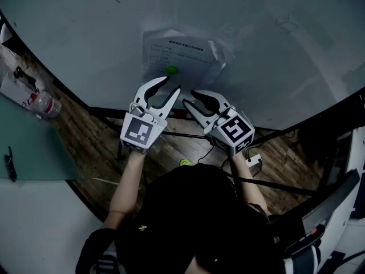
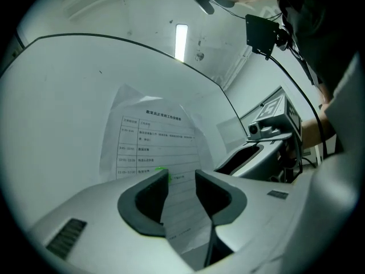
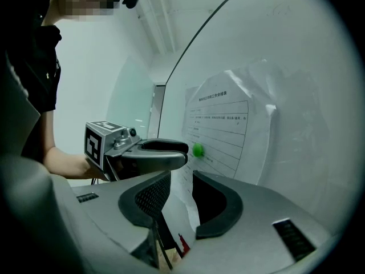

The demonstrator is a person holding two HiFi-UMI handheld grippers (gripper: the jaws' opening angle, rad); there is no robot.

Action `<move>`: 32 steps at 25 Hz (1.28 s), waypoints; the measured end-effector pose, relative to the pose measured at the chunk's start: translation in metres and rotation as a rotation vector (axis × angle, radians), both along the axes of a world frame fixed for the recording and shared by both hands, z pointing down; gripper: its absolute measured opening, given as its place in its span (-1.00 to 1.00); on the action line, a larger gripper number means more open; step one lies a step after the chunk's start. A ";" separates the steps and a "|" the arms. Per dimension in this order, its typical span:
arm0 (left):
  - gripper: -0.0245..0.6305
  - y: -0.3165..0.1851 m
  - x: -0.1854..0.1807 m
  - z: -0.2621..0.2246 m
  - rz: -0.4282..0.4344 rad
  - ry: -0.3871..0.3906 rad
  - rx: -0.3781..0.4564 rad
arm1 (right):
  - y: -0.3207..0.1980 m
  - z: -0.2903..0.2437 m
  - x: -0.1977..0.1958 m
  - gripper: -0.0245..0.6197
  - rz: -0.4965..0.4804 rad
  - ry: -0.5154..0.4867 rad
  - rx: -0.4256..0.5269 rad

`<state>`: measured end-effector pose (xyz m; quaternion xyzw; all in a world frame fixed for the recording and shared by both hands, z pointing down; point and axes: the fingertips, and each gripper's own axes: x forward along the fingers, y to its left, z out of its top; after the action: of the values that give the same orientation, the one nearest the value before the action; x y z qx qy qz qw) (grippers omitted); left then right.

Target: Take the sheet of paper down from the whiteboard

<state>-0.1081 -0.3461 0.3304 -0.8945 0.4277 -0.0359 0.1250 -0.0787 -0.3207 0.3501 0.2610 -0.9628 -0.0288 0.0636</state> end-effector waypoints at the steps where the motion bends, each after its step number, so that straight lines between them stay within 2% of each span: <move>1: -0.46 -0.002 0.000 0.000 -0.011 -0.008 0.003 | 0.000 0.000 0.000 -0.51 0.000 0.001 0.000; 12: -0.26 -0.020 -0.003 -0.006 -0.134 -0.094 0.072 | -0.011 0.000 0.014 -0.50 0.030 0.002 -0.004; 22: -0.26 -0.029 -0.004 -0.006 -0.224 -0.113 0.112 | -0.015 0.004 0.026 -0.49 0.054 0.002 -0.012; 32: -0.35 -0.034 -0.006 -0.006 -0.355 -0.205 0.189 | -0.022 0.003 0.043 -0.49 0.097 -0.010 -0.015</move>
<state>-0.1144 -0.3802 0.3240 -0.7812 0.5650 -0.1077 0.2427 -0.0358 -0.3424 0.3533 0.3072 -0.9495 -0.0169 0.0619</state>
